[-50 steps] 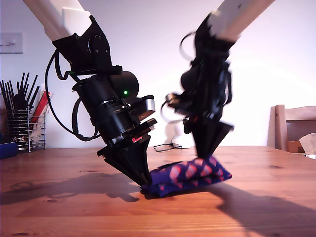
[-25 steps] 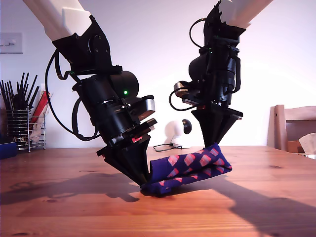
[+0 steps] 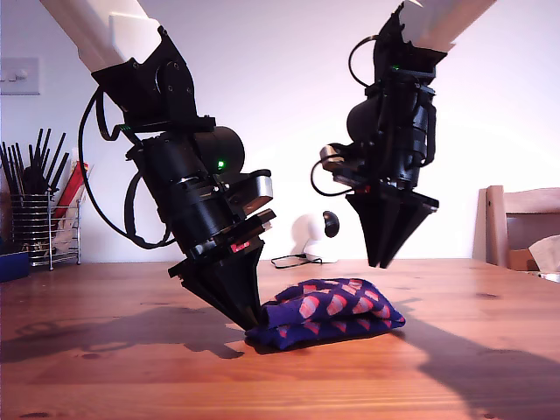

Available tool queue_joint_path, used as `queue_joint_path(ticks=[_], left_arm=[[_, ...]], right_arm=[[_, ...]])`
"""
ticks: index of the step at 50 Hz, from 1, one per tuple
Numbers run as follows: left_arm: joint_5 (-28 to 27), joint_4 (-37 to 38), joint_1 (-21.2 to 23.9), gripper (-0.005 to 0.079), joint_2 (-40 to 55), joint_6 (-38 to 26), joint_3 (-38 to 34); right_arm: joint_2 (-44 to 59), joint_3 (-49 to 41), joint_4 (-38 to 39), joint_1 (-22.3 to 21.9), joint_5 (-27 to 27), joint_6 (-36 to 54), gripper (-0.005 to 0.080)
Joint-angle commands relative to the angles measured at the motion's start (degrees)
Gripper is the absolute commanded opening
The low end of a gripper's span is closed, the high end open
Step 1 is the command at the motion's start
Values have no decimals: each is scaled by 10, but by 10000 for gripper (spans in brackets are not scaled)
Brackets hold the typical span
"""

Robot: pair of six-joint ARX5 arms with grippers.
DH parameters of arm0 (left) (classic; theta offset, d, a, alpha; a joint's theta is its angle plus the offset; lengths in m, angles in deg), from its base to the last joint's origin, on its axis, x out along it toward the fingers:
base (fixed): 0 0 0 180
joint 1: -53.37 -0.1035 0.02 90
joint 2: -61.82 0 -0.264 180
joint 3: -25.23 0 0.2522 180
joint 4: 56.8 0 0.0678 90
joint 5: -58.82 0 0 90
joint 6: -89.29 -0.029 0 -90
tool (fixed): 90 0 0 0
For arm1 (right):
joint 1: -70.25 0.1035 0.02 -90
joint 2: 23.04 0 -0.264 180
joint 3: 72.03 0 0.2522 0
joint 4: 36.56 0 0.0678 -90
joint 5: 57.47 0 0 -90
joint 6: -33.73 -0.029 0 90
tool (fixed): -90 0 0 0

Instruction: Fold the socks in front of you. After folding them, place them to the left side.

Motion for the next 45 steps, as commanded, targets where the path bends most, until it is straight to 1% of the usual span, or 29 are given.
queue_joint_path(ticks=[1,6,8,11,15,18,26,37,45], left_arm=[[20,16,-3,-21,47,-3,-42],[20,16,-4,-20,47,-3,-42],[19,19,-4,-1,47,-2,-42],[16,22,-5,72,45,-2,-41],[16,21,-6,213,40,-1,-39],[16,25,-7,266,35,-1,-38],[17,36,-10,269,3,-1,-36],[16,29,-13,269,-57,2,-36],[16,23,-13,268,-80,4,-36]], right_arm=[[-7,-1,-4,13,5,0,-8],[-7,-2,-6,20,9,0,-11],[-7,-2,-5,22,10,0,-11],[-7,-2,-5,23,10,1,-11],[-7,-1,-5,23,9,2,-11],[-7,-2,-5,21,9,2,-11],[-7,-2,-5,17,9,3,-11],[-7,-1,-2,12,9,5,-11],[-7,-1,1,7,10,9,-11]])
